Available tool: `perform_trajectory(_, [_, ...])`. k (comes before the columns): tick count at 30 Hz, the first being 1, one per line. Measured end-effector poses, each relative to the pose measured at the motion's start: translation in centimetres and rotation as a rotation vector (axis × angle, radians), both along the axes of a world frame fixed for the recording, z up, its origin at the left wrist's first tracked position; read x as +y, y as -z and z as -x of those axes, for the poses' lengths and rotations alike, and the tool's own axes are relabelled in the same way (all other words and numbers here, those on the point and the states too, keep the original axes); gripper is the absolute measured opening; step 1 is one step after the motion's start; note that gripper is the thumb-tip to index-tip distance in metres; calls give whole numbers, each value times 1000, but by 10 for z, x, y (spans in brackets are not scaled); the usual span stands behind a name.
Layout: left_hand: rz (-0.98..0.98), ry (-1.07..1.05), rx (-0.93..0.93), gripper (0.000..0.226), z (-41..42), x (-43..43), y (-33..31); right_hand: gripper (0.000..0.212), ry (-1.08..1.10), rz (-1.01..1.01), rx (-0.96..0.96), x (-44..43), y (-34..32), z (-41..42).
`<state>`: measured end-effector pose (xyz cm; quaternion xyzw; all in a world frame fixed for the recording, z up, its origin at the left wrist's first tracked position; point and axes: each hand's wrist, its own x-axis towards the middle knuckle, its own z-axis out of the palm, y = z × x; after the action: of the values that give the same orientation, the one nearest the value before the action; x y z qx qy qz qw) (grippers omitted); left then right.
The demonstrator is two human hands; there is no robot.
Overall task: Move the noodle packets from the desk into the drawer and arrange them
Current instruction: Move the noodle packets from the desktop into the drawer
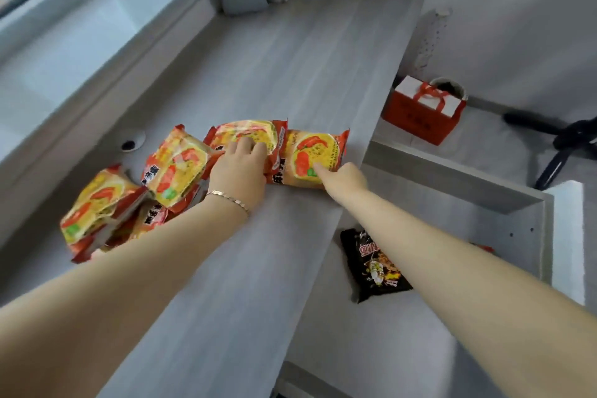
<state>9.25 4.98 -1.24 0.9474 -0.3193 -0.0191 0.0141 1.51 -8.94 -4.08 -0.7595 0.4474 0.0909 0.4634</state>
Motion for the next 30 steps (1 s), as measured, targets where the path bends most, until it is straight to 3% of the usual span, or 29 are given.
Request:
perform_trajectory(5, [-285, 193, -113, 35, -20, -5, 14, 50, 94, -41, 13, 8, 10, -9])
perform_trajectory(9, [-313, 199, -198, 34, -22, -16, 18, 59, 198, -250, -128, -2, 4, 7])
perform_trajectory(12, [-345, 227, -193, 45, -24, -22, 30, 42, 196, -385, -217, -6, 0, 25])
perform_trajectory(17, [-423, 276, -204, 48, -24, -23, 29, 18, 187, -346, -363, -7, -4, 56])
perform_trajectory(19, [-393, 355, -314, 43, -23, -24, 24, 4, 233, -358, -405, -14, -5, 71])
perform_trajectory(21, [-330, 355, -369, 45, -19, -26, 22, 8, 278, -340, -424, -24, -8, 89])
perform_trajectory(25, [-186, 358, -284, 79, -2, -45, 25, 9, 441, -290, -475, -48, -11, 135])
perform_trajectory(30, [203, 464, -244, 73, 59, -91, 0, 11, 738, -277, -403, -83, 20, 197])
